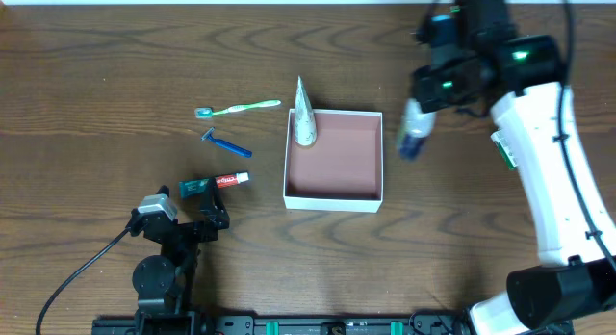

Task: Pack container
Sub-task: 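Carry the soap bottle left into the box with the right gripper, then lower the soap bottle into the box and release it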

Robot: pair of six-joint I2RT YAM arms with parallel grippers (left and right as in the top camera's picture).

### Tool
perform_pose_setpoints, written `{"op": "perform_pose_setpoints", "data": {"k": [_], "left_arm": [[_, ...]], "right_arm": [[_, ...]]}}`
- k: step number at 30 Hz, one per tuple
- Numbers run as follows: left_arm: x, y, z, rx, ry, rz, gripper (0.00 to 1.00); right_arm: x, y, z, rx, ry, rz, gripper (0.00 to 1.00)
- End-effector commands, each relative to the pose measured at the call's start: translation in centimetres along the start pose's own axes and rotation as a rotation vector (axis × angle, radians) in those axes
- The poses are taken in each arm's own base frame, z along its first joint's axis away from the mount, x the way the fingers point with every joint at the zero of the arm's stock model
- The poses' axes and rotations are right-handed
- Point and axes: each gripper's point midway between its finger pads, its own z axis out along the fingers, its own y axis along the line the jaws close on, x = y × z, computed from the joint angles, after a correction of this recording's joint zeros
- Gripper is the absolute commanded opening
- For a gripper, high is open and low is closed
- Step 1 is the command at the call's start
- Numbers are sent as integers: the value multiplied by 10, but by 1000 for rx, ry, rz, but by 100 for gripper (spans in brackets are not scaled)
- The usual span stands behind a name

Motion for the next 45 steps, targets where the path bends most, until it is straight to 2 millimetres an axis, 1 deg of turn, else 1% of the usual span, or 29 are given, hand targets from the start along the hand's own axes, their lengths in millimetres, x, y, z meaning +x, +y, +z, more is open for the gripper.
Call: {"op": "perform_pose_setpoints", "data": {"k": [1, 5, 9, 13, 22, 24, 28, 32, 35, 40, 42, 43, 44, 45], "left_arm": [[16, 4, 1, -6, 51, 3, 98], [16, 4, 1, -6, 51, 3, 98], [16, 4, 1, -6, 51, 3, 98], [16, 4, 1, -6, 51, 3, 98], [16, 4, 1, -6, 51, 3, 98], [16, 4, 1, -6, 51, 3, 98], [16, 4, 1, -6, 51, 3, 98], [16, 4, 1, -6, 51, 3, 98], [16, 4, 1, -6, 51, 3, 98], [16, 4, 1, -6, 51, 3, 98], [16, 4, 1, -6, 51, 3, 98], [16, 4, 1, -6, 51, 3, 98], [16, 4, 1, -6, 51, 3, 98], [16, 4, 1, -6, 51, 3, 98]], "right_arm": [[-16, 33, -19, -31, -86, -42, 16], [-23, 61, -14, -61, -111, -84, 16], [-29, 76, -3, -80, -120, -105, 16], [-28, 85, 20, -90, -81, -122, 14], [-27, 108, 82, -111, -12, -164, 13], [-28, 110, 94, -112, -7, -168, 13], [-29, 110, 112, -111, 0, -167, 13], [-35, 111, 119, -113, -18, -168, 14], [-41, 111, 119, -112, -43, -171, 13], [-45, 112, 119, -113, -58, -172, 13], [-45, 112, 119, -113, -58, -176, 16], [-44, 112, 119, -113, -58, -179, 22], [-44, 112, 119, -113, -57, -179, 32], [-44, 112, 119, -113, -57, -179, 40]]}}
